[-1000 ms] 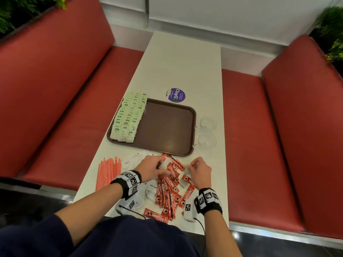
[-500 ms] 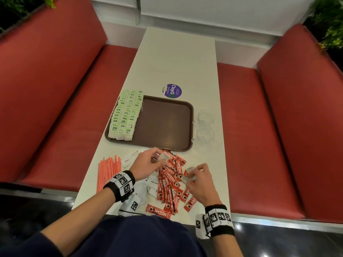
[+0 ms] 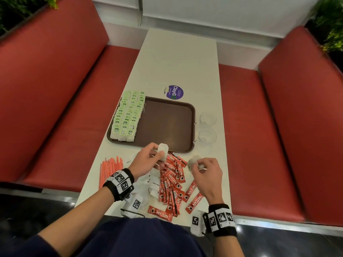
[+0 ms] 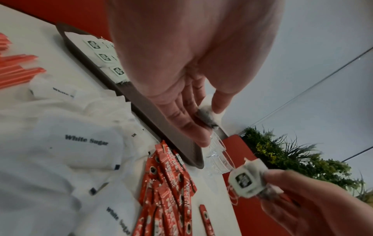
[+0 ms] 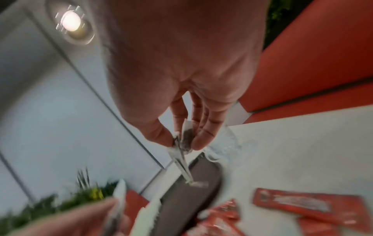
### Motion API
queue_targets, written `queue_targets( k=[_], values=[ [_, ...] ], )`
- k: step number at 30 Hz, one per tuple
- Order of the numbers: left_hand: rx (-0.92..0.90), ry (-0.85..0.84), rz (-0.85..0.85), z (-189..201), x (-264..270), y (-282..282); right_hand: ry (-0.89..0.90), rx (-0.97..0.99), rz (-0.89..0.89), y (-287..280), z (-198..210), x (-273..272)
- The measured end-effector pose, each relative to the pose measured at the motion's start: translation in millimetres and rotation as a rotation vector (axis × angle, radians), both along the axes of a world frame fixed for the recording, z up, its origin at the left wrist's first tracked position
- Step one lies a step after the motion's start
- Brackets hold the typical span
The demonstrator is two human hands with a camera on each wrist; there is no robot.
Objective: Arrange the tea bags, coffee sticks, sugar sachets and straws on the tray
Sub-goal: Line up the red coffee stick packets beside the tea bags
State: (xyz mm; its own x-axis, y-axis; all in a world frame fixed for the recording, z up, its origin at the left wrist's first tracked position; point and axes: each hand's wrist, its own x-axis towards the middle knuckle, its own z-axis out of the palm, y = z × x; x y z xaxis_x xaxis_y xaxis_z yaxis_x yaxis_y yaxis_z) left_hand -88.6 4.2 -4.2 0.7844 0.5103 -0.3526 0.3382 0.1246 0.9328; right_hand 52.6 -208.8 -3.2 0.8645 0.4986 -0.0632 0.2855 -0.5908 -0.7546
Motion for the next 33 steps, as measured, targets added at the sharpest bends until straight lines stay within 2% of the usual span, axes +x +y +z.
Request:
queue_targets(
  k=[3, 5, 8, 10, 12, 14, 16, 18, 21, 25, 27, 29, 31, 33],
  values=[
    [-0.076, -0.006, 0.065, 5, 2, 2, 0.067, 0.195, -0.038, 17, 31, -4],
    [-0.123, -0.018, 0.062, 10, 5, 2, 0.011, 0.302, 0.01, 32, 42, -9],
    [-0.304, -0.078, 0.056, 20, 9, 5, -0.249, 0.278, 0.259, 55, 41, -18],
    [-0.392, -0.12, 0.043, 26, 11, 9, -0.308, 0.212, 0.437, 68, 38, -25],
    [-0.358, -0.149, 0.033, 29, 10, 15, -0.326, 0.192, 0.516, 78, 36, -31],
    [-0.307, -0.178, 0.057, 29, 6, 21, -0.309, 0.232, 0.516, 87, 35, -37],
    [-0.283, -0.2, 0.088, 24, -1, 31, -0.203, 0.304, 0.452, 96, 36, -43],
    [-0.245, -0.204, 0.108, 20, -7, 41, 0.01, 0.356, 0.337, 106, 40, -50],
    [-0.169, -0.193, 0.141, 20, -14, 56, 0.215, 0.363, 0.178, 124, 41, -60],
    [-0.104, -0.171, 0.176, 19, -27, 78, 0.491, 0.4, 0.111, 148, 38, -66],
    [-0.111, -0.157, 0.234, 18, -35, 91, 0.393, 0.365, 0.082, 161, 41, -67],
    [-0.135, -0.139, 0.271, 20, -42, 103, 0.148, 0.296, 0.082, 175, 44, -71],
    [-0.15, -0.128, 0.251, 24, -46, 113, -0.083, 0.243, 0.197, 192, 43, -77],
    [-0.138, -0.143, 0.222, 29, -47, 122, -0.229, 0.152, 0.362, 208, 37, -86]
  ],
)
